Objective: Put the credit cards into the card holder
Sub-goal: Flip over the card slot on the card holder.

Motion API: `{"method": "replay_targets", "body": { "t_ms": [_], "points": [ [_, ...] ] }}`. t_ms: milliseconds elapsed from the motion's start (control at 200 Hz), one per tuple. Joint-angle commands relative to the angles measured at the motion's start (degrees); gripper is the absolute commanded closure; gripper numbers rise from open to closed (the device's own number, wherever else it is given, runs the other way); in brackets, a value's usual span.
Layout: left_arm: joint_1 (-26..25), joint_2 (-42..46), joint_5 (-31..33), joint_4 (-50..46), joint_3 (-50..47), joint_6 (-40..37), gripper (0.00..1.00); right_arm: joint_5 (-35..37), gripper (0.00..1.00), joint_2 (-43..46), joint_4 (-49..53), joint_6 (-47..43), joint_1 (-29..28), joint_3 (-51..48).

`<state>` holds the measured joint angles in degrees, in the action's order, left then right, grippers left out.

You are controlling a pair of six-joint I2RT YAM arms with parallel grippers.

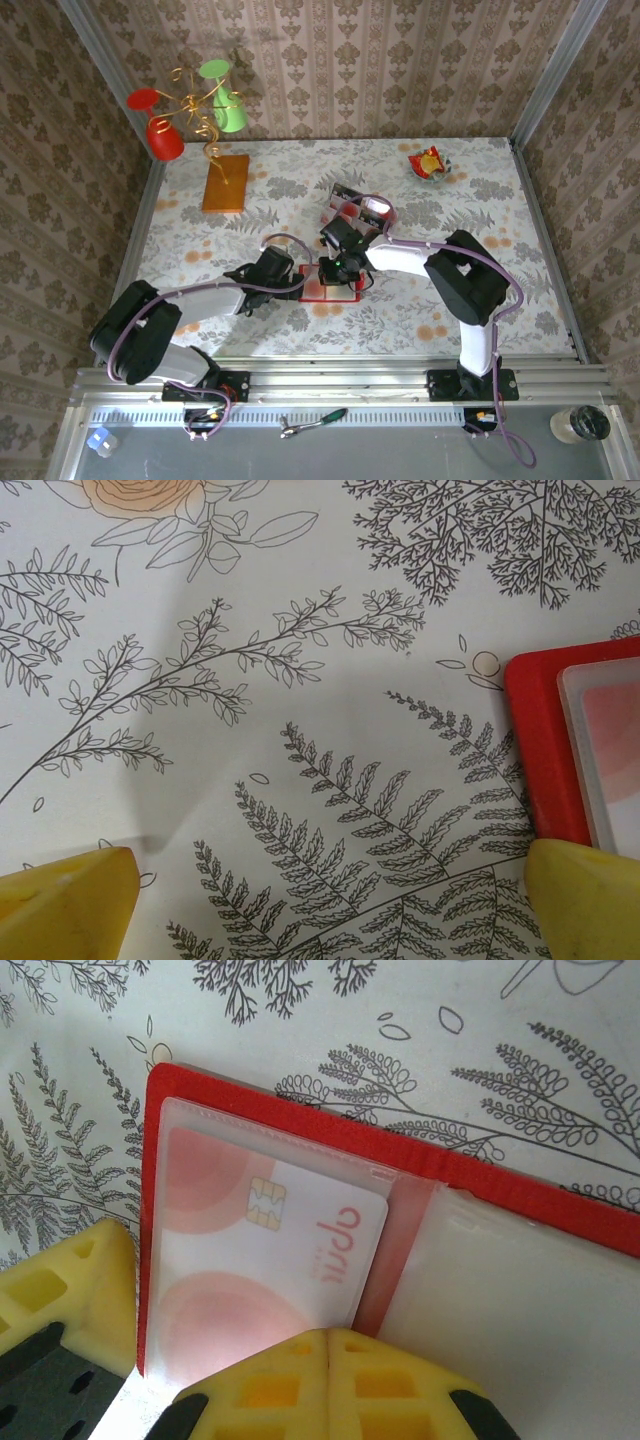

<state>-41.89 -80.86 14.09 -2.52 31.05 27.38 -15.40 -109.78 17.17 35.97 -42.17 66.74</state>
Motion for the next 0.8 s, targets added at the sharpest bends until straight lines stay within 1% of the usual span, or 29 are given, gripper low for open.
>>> {"method": "replay_targets", "body": {
  "t_ms": [0,150,425,685,795],
  "points": [
    [0.28,-0.09,-0.47,0.27,0.60,-0.61,0.00,0.11,0.97,-1.54,2.37,-0.62,-0.54,1.20],
    [0.33,1.34,0.74,-1.13,1.02,-0.74,0.00,-0.47,0.97,-0.08,2.08,-0.20,-0.41,1.27],
    [3.06,6.97,0.97,-3.86,1.36,-1.89,0.00,0.19,0.96,3.93,2.65,-0.15,0.42,0.72],
    [3.55,8.35,0.93,-5.03,1.90,-2.34,0.00,1.54,0.96,7.28,3.10,-0.84,2.24,-1.15],
    [3.57,8.85,0.51,-5.37,2.27,-2.51,0.00,3.00,0.93,8.39,4.29,-2.05,3.36,-1.63]
  ]
}}
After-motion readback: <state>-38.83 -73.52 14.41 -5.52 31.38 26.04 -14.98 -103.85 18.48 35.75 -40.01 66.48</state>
